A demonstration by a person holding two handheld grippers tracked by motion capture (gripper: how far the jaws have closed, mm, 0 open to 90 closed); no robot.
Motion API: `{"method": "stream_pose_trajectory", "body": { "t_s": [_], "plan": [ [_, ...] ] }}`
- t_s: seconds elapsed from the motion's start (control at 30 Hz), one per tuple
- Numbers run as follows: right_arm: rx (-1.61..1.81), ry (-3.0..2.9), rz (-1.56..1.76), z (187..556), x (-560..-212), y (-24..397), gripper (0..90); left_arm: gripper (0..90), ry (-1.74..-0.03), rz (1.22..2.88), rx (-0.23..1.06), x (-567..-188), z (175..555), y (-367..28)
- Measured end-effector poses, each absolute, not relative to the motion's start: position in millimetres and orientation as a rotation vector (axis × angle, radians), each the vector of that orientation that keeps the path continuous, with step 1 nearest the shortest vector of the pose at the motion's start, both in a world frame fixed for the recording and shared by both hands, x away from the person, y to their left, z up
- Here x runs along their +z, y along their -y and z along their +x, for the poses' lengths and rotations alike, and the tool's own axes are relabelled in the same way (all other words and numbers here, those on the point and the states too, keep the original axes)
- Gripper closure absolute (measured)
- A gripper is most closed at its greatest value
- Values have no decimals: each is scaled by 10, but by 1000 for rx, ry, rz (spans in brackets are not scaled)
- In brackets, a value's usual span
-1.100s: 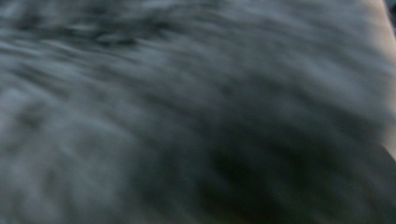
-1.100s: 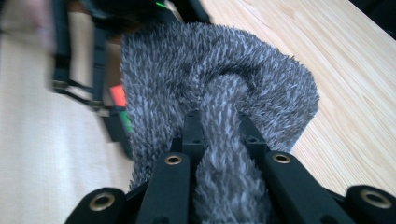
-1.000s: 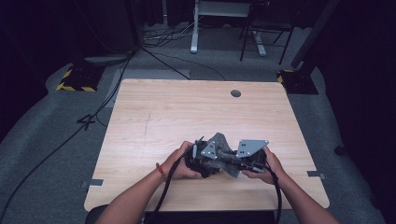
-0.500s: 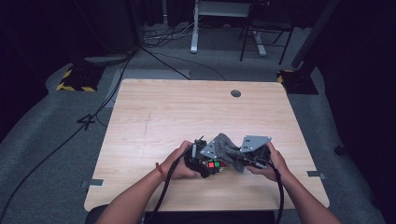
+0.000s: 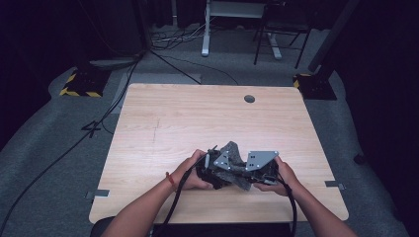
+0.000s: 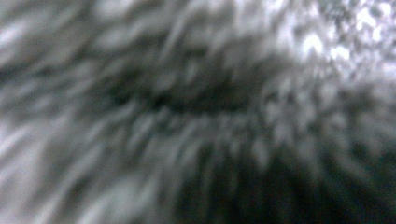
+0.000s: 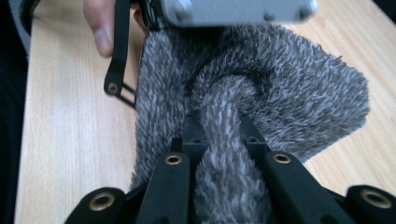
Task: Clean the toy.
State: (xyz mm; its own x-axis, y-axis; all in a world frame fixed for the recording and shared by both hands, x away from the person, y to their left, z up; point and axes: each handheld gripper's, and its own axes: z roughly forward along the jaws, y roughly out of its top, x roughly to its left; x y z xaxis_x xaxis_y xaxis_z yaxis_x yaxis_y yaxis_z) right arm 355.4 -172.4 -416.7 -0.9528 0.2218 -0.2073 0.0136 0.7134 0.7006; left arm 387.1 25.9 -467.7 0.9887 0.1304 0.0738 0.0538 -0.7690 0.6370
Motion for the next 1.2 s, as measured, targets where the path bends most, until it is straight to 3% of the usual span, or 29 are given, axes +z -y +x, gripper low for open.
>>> {"method": "stream_pose_trajectory", "body": {
  "t_s": [0.27,0.8,1.2],
  "plan": [
    [1022,-2621,318,3704,-4243,1993,776,339,-161,2409,146,-4610,3897,-357],
    [1155,-2540,262,3640,-4160,1755,773,339,-134,2439,181,-4617,3859,-277],
    [1103,-2578,348,3711,-4276,2049,774,338,-159,2406,195,-4545,3862,-380]
  ]
}}
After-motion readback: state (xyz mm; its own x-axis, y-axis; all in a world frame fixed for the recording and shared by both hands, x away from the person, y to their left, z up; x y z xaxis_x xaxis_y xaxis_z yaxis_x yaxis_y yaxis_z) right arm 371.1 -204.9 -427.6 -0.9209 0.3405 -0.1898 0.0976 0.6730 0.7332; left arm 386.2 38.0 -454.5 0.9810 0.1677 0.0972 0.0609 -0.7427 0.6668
